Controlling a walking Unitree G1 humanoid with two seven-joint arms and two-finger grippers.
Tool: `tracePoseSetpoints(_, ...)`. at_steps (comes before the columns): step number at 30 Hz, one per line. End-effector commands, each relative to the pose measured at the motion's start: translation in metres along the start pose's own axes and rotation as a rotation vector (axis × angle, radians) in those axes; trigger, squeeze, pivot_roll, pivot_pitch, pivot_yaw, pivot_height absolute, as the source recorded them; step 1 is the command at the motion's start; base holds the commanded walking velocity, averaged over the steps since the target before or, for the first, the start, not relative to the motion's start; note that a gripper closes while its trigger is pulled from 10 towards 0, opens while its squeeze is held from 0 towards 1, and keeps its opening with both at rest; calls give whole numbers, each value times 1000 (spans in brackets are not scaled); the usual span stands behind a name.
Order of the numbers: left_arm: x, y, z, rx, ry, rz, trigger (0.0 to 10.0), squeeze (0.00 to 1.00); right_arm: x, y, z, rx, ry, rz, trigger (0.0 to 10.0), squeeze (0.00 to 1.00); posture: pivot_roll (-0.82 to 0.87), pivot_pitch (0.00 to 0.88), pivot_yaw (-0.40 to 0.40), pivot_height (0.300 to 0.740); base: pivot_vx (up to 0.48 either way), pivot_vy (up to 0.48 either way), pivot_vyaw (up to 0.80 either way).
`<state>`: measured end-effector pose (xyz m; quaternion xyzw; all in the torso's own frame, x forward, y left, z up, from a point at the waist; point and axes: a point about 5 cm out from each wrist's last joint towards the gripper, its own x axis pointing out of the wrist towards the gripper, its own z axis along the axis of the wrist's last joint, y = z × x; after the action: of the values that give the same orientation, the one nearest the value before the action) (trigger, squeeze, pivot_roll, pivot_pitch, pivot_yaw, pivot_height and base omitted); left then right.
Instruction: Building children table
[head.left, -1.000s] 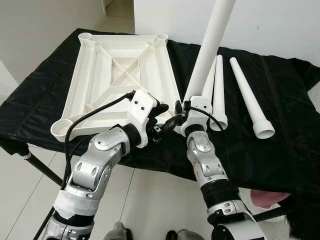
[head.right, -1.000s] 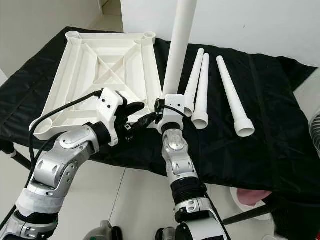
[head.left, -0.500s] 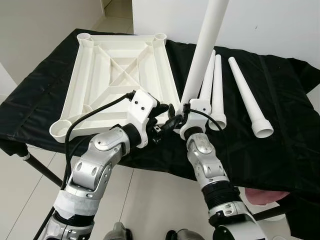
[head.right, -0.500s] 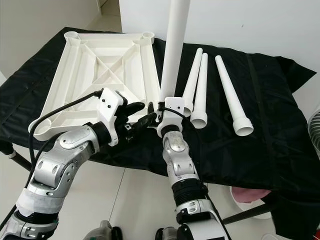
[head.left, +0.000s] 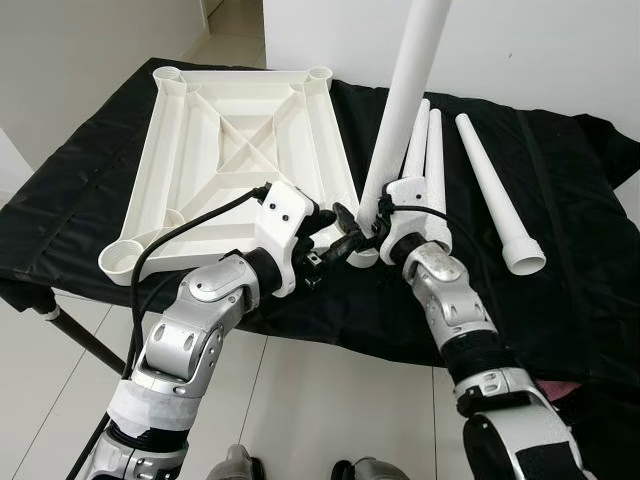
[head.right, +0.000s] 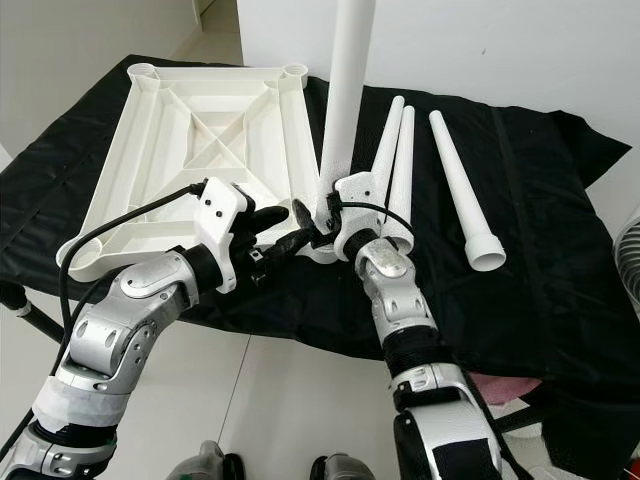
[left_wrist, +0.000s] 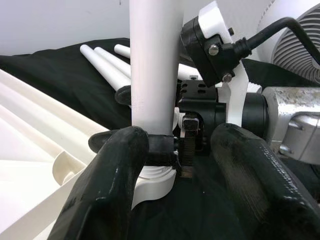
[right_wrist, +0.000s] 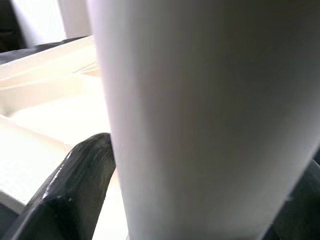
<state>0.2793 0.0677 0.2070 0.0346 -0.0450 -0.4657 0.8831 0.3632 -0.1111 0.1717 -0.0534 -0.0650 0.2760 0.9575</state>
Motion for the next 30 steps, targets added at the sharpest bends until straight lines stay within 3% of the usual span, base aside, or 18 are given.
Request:
tracePoseSetpoints(1, 1, -1, 0, 14, 0, 11, 10000, 0, 2, 2, -1, -11, 11, 63, 10000, 0, -54, 54, -4, 740, 0, 0, 0)
tracePoseSetpoints(6, 1, 0, 0, 15, 0, 11, 10000, 0, 3, 1, -4, -21, 36, 126, 10000, 0, -49, 57, -4, 740, 0, 0, 0)
tracePoseSetpoints(7, 1, 0, 0, 14, -2, 14, 10000, 0, 3, -2, -6, -35, 60, 157, 5412, 0, -48, 59, -2, 740, 0, 0, 0)
tracePoseSetpoints(8, 1, 0, 0, 14, -2, 14, 10000, 0, 3, -2, -6, -35, 60, 157, 5412, 0, -48, 59, -2, 740, 0, 0, 0)
tracePoseSetpoints(9, 1, 0, 1, 13, -3, 15, 10000, 0, 3, -4, -8, -32, 69, 167, 0, 0, -48, 59, -2, 740, 0, 0, 0)
tracePoseSetpoints(21, 2, -1, 2, 10, -6, 11, 10000, 0, -1, -10, -13, -24, 82, 186, 0, 0, -47, 62, 3, 740, 0, 0, 0)
tracePoseSetpoints(22, 2, -2, 2, 9, -7, 9, 10000, 0, -3, -10, -15, -16, 83, 184, 2078, 0, -49, 62, 2, 740, 0, 0, 0)
tracePoseSetpoints(23, 2, -2, 2, 8, -7, 8, 10000, 0, -3, -9, -16, -11, 83, 185, 2078, 0, -49, 62, 2, 740, 0, 0, 0)
tracePoseSetpoints(24, 2, -3, 2, 8, -7, 7, 10000, 0, -4, -9, -17, -5, 82, 177, 10000, 0, -50, 63, 2, 740, 0, 0, 0)
tracePoseSetpoints(30, 3, -3, 1, 5, -8, 3, 10000, 0, -3, -1, -18, 17, 60, 131, 10000, 0, -52, 64, 0, 740, 0, 0, 0)
